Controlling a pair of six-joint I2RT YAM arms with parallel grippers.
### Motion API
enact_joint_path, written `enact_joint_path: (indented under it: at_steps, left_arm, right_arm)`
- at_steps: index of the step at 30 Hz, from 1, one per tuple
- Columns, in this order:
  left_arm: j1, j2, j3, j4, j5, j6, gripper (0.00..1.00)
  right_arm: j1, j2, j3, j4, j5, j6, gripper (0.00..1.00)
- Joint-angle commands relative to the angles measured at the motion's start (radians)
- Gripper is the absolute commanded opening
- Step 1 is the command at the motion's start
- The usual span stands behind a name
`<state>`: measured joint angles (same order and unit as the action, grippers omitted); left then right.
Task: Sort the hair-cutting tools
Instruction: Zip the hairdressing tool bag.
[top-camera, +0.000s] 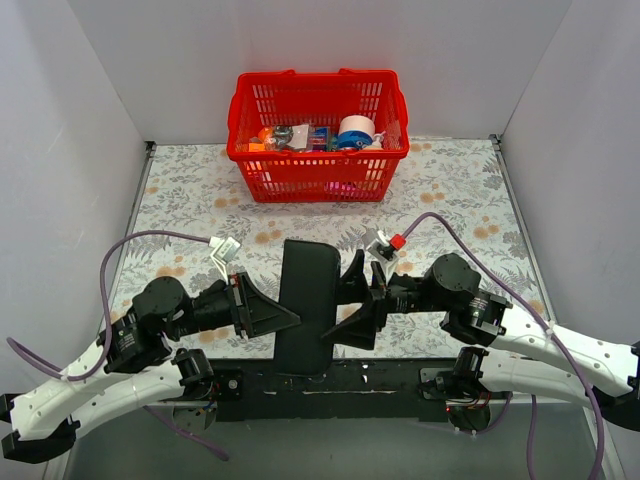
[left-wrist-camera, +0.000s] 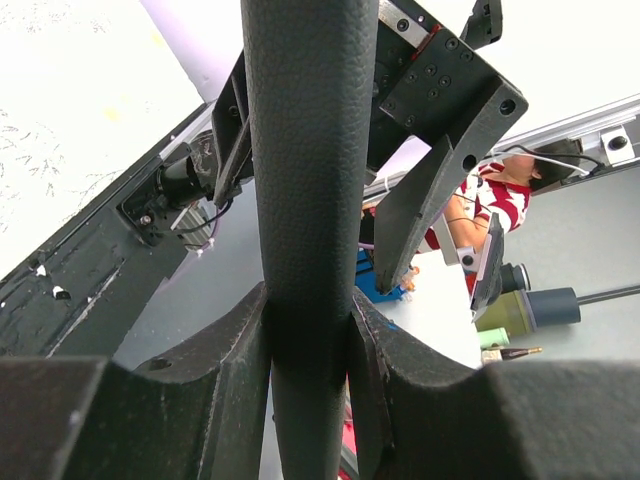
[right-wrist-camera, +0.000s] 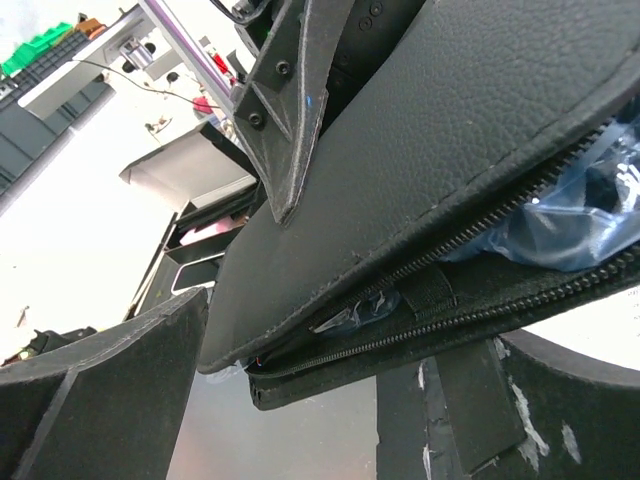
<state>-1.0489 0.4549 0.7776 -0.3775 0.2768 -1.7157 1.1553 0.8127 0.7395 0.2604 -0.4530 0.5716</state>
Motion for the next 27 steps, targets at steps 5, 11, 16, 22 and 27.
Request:
enact_joint_path:
  at_steps: [5, 11, 16, 22, 27]
  left_arm:
    - [0.003, 0.044, 0.017, 0.091, 0.021, 0.022, 0.0]
    - [0.003, 0.079, 0.022, 0.112, 0.021, 0.033, 0.0]
    - [0.003, 0.102, 0.041, 0.095, -0.037, 0.06, 0.19]
    - [0.004, 0.181, 0.086, 0.127, -0.091, 0.156, 0.7]
    - [0.004, 0.286, 0.117, 0.198, -0.035, 0.186, 0.75]
  right_arm:
    - [0.004, -0.018, 0.012, 0.129, -0.033, 0.014, 0.61]
    - [0.006, -0.004, 0.014, 0.137, -0.056, 0.016, 0.15]
    - [0.004, -0.013, 0.018, 0.117, -0.062, 0.008, 0.01]
    - [0.004, -0.033, 0.014, 0.103, -0.065, -0.004, 0.01]
    - [0.004, -0.043, 0.018, 0.08, -0.064, -0.012, 0.01]
